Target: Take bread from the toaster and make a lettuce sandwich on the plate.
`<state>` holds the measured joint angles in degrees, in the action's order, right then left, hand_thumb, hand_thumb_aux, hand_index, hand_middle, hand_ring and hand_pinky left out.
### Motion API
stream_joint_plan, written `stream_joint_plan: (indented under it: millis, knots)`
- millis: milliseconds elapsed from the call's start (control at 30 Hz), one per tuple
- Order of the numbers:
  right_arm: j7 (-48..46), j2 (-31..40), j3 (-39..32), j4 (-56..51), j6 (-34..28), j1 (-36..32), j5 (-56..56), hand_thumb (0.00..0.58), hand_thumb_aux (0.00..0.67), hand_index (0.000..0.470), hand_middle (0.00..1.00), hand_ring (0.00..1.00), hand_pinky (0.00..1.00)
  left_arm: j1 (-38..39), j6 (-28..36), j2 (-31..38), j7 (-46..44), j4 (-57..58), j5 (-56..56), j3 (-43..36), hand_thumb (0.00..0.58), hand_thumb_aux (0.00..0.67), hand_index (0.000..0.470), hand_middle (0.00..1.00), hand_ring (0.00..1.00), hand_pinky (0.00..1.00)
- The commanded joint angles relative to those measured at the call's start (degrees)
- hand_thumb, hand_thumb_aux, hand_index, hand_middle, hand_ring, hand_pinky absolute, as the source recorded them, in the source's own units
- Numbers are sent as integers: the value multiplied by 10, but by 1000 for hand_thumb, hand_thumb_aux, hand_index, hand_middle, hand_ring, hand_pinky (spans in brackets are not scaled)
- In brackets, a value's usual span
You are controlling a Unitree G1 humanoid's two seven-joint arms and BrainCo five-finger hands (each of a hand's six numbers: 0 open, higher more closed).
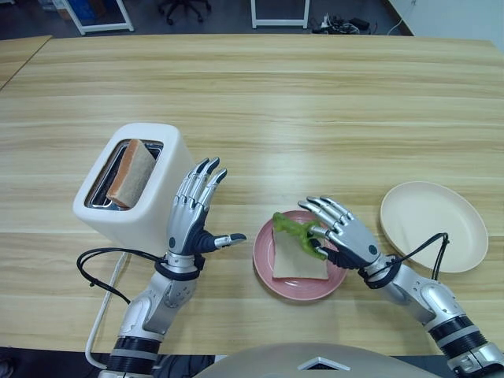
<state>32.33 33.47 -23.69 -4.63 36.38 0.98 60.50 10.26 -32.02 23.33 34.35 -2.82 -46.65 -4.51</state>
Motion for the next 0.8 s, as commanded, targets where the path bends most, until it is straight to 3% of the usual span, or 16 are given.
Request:
stream_joint_plan:
  millis: [33,233,267,300,333,367,400,600,800]
  knots:
    - [-4,18,-10,3,9,11,10,580,670,470,0,0,0,-2,5,8,-5,-3,0,11,0,0,0,0,0,0]
    - [-29,48,-6,26,20,31,4,580,670,470,0,0,0,28,31,20,-7,-66,8,79,0,0,0,0,0,0]
    - [-31,47,-6,24,18,30,4,575,607,426,0,0,0,34,37,22,-9,-75,8,93,0,0,0,0,0,0]
    - [-34,47,-6,21,15,30,4,536,486,341,0,0,0,41,43,24,-10,-85,9,108,0,0,0,0,0,0]
    - [-37,48,-5,19,14,29,4,374,271,190,0,0,0,49,50,26,-11,-99,11,125,0,0,0,0,0,0]
    - [-39,49,-4,19,13,30,3,258,171,120,0,0,0,58,57,27,-13,-114,13,144,0,0,0,0,0,0]
    - [-42,51,-3,20,13,32,2,0,0,0,0,0,0,67,65,27,-14,-128,17,165,0,0,0,0,0,0]
    - [-52,56,-1,9,12,27,-2,0,0,0,0,0,0,107,135,40,-49,-163,43,307,0,0,0,0,0,0]
    - [-29,42,11,18,-1,26,-3,0,0,0,0,0,0,111,177,94,-152,-85,72,331,0,0,0,0,0,0]
